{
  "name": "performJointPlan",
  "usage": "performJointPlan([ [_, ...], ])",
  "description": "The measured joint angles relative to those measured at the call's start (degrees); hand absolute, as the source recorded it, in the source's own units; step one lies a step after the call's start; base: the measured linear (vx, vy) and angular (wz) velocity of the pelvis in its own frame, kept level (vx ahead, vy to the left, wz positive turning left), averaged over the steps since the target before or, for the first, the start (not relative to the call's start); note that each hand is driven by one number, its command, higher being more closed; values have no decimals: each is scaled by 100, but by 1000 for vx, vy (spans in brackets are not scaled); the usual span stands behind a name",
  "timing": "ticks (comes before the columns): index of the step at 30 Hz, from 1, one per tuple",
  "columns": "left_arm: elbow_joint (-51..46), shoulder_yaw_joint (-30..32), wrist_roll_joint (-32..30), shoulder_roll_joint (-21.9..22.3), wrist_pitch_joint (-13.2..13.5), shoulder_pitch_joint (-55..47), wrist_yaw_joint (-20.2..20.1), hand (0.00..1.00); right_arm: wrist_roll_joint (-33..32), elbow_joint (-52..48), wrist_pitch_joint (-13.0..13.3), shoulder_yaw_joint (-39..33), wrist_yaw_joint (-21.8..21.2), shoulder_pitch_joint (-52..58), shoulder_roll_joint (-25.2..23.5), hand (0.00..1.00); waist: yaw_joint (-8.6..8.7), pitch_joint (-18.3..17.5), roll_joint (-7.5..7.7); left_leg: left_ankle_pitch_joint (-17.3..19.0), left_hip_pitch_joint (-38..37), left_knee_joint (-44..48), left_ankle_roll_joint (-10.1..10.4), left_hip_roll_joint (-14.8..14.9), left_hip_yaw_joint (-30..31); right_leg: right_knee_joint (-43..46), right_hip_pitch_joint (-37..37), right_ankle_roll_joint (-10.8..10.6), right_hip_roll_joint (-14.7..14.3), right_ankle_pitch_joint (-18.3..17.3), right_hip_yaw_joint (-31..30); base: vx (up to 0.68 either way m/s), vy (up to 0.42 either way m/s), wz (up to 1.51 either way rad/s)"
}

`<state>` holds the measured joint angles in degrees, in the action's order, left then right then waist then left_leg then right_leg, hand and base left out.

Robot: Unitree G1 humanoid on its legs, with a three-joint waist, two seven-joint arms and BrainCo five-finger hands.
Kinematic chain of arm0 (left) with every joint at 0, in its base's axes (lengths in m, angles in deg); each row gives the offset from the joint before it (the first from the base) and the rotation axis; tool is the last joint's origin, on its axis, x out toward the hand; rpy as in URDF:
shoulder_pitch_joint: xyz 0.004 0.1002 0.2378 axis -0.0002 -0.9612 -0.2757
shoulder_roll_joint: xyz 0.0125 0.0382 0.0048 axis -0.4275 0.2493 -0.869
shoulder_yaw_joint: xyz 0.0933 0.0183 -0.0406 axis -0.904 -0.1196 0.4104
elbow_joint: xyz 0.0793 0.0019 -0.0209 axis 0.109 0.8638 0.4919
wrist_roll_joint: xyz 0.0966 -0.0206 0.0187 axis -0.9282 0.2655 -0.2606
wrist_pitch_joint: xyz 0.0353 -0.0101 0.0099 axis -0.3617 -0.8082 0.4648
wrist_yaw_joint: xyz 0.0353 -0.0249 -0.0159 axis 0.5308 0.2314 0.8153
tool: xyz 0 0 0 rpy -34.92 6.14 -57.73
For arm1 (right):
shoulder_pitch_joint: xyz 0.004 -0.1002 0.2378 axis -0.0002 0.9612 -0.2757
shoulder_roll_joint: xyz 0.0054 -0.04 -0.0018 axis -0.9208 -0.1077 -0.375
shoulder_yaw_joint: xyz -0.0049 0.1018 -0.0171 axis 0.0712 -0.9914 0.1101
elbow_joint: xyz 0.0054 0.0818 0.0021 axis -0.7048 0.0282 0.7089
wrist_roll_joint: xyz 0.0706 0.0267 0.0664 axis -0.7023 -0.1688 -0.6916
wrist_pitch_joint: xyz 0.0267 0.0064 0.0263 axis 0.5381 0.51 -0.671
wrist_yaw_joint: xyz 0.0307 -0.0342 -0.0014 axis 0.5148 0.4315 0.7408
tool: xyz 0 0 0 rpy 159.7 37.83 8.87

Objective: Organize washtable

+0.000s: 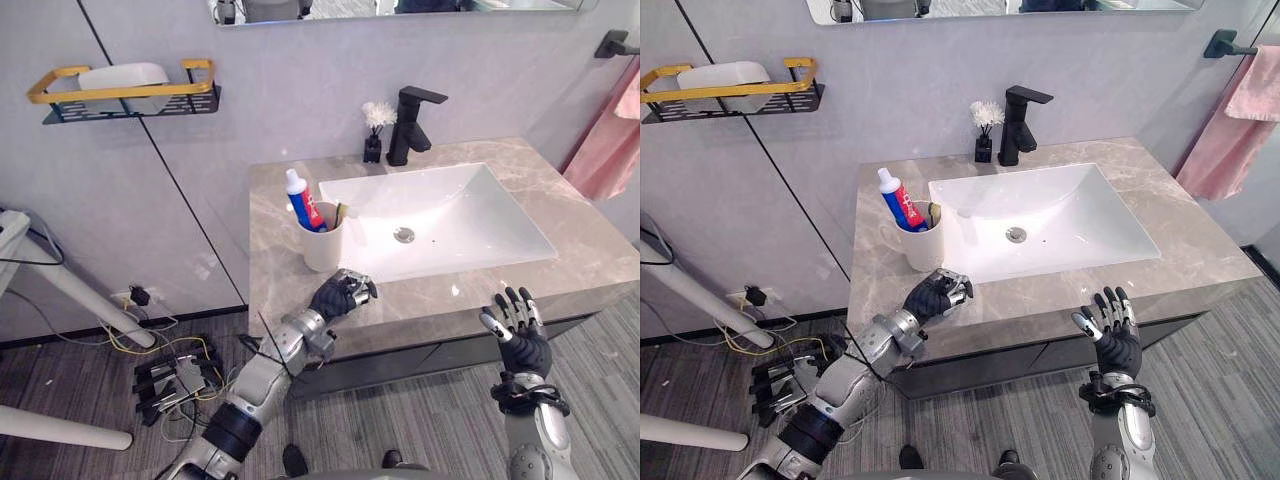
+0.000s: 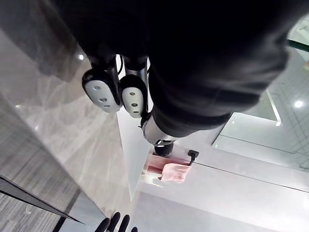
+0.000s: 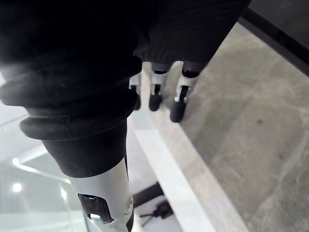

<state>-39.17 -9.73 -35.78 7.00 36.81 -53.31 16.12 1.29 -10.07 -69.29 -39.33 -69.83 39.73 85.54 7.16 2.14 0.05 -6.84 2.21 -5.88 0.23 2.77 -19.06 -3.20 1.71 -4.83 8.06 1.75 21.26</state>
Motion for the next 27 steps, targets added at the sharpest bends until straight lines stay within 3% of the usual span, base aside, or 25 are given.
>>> performJointPlan([
  [27, 410, 159, -254, -6, 10, 688, 236, 100, 2, -70, 39, -43, -5, 45, 9, 0, 10, 38, 96, -2, 324, 0, -3, 12, -83, 10, -364, 3, -21, 33, -95, 4, 2, -1],
])
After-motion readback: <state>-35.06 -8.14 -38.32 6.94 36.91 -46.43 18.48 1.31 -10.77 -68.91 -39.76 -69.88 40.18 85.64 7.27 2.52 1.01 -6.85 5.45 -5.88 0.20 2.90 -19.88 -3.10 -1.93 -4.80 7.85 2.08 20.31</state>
